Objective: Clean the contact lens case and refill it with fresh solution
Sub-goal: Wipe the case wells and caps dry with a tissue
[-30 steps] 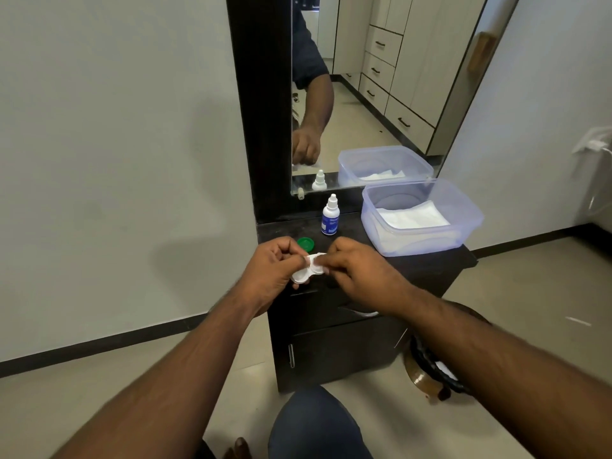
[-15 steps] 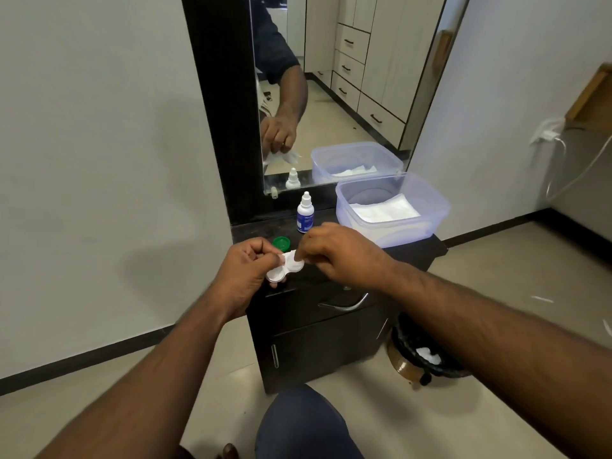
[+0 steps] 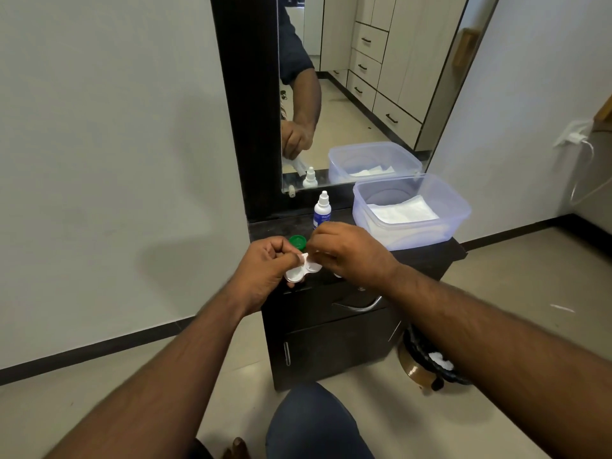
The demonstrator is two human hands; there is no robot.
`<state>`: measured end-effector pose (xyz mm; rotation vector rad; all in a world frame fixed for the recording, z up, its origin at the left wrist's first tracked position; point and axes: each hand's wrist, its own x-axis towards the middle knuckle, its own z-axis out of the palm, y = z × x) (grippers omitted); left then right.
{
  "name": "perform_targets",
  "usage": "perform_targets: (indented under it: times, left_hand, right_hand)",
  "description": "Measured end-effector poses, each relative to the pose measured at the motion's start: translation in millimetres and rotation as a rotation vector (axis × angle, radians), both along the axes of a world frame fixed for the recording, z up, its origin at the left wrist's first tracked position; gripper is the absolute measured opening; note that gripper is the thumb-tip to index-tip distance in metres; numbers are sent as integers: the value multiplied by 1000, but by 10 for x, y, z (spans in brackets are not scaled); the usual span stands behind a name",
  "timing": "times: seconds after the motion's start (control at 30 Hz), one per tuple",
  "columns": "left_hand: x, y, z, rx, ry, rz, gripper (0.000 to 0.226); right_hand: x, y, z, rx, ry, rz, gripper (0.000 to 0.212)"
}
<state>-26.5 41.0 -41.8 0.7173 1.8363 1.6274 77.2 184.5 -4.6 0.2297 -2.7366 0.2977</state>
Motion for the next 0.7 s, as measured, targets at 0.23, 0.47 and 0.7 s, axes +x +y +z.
perform_targets:
  times: [0.23, 0.47, 0.7]
  left_hand:
    - [16, -15, 4, 3, 21, -18, 3]
    - [39, -40, 20, 10, 64, 15, 5]
    - [90, 25, -24, 30, 90, 113, 5]
  right_hand:
    - [7, 59, -84, 179, 58, 55, 20]
    - [-72, 41, -100, 397, 31, 98, 32]
    - [-20, -108, -353, -237, 23, -443, 14]
